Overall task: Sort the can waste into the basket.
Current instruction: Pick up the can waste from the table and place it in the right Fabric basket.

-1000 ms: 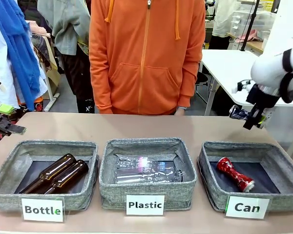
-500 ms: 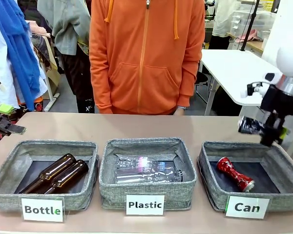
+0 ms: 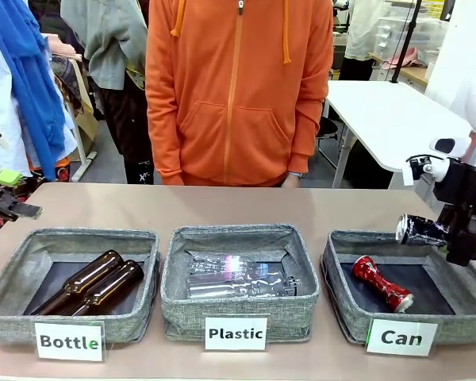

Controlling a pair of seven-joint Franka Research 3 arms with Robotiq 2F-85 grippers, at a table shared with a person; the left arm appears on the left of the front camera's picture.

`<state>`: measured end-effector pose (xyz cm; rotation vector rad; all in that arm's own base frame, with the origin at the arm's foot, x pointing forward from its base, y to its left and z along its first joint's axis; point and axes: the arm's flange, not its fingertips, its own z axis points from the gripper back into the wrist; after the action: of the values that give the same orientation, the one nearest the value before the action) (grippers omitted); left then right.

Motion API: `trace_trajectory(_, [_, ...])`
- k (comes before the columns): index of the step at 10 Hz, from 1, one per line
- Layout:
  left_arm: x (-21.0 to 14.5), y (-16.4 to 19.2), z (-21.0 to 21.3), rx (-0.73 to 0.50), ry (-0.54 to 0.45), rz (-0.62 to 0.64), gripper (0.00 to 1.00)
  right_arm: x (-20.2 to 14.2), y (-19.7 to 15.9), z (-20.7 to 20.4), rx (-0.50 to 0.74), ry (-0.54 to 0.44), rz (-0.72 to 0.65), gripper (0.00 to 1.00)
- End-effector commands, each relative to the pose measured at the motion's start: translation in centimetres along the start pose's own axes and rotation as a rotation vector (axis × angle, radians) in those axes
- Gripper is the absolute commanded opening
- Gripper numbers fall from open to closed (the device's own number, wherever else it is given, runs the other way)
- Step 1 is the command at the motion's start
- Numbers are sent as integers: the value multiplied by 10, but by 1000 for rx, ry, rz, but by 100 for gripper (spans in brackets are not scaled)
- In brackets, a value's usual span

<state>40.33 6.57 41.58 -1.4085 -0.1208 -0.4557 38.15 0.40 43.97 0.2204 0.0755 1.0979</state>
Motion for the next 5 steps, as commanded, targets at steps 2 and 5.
trace_trajectory(2, [-2, -3, -1, 2, 13, 0, 100, 0, -5, 0, -30, -23, 23, 56])
trace_trajectory(5, [-2, -3, -1, 2, 13, 0, 100, 2, -5, 0, -44, -23, 11, 70])
